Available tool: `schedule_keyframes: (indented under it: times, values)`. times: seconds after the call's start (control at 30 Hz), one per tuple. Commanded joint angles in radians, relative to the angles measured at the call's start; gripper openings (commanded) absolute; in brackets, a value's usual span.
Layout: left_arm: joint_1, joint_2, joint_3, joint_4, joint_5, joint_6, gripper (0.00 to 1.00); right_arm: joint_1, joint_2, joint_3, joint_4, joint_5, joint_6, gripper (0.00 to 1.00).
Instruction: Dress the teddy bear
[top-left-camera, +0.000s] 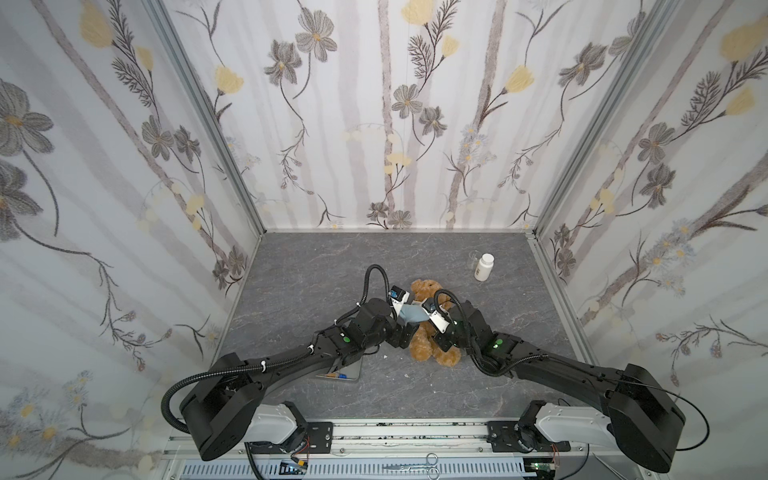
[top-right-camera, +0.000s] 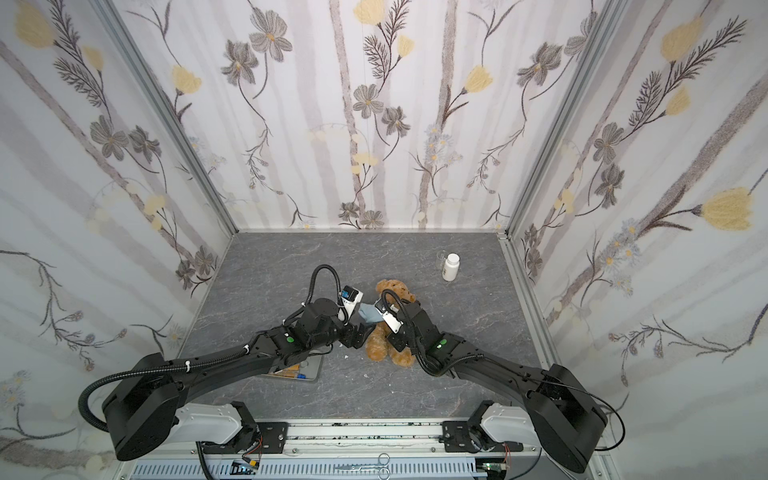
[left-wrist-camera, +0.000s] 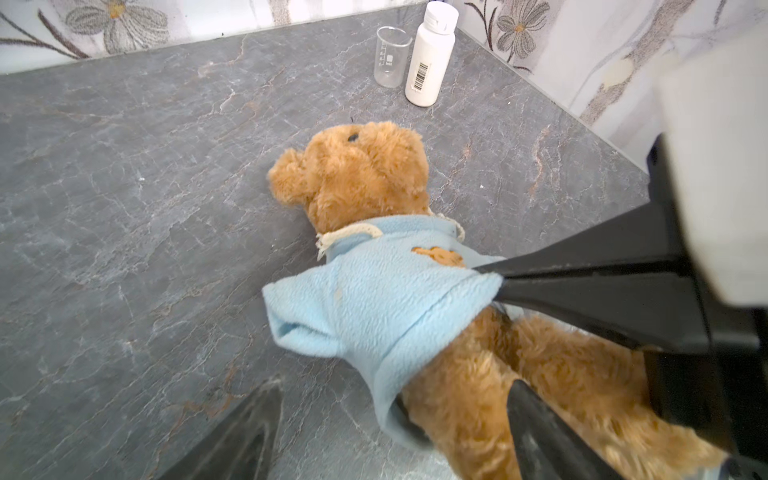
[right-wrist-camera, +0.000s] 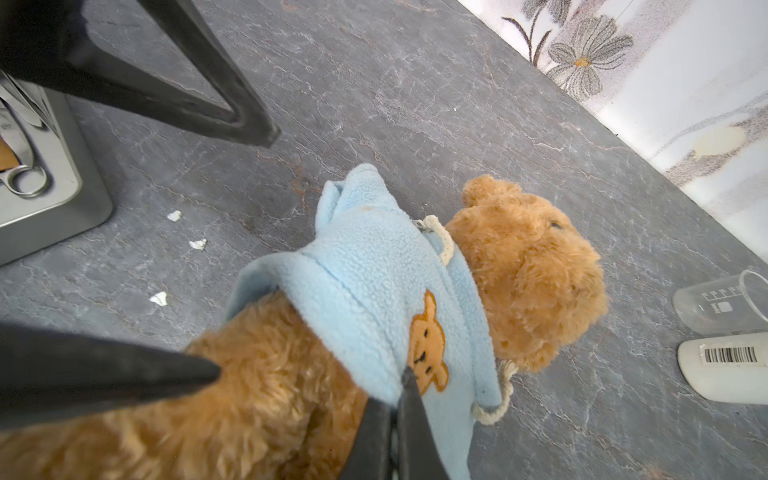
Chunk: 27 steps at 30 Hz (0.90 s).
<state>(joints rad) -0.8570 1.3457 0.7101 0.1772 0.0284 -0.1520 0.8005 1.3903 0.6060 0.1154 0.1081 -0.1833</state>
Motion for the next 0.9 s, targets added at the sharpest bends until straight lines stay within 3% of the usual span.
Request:
schedule_keyframes:
  times: [0.0, 0.17, 0.43, 0.6, 0.77, 0.87]
  values:
    - [-0.013, 0.035, 0.03, 0.068, -0.061, 0.076, 0.87, -0.004, -0.004, 0.015, 0.082, -0.05, 0.062, 0.0]
    - [-0.024, 0.105, 0.071, 0.058, -0.111, 0.113, 0.89, -0.011, -0.018, 0.015, 0.097, -0.082, 0.117, 0.0]
    - [-0.023, 0.18, 0.127, 0.057, -0.158, 0.108, 0.81, -0.012, -0.02, 0.0, 0.11, -0.113, 0.108, 0.0]
    - [-0.018, 0.201, 0.141, 0.046, -0.244, 0.105, 0.7, -0.012, -0.019, 0.0, 0.106, -0.132, 0.081, 0.0]
    - [-0.007, 0.212, 0.142, 0.047, -0.344, 0.096, 0.52, -0.011, -0.006, 0.01, 0.067, -0.137, 0.058, 0.0]
    - [0.011, 0.236, 0.143, 0.047, -0.35, 0.085, 0.46, -0.011, -0.012, -0.007, 0.087, -0.183, 0.047, 0.0]
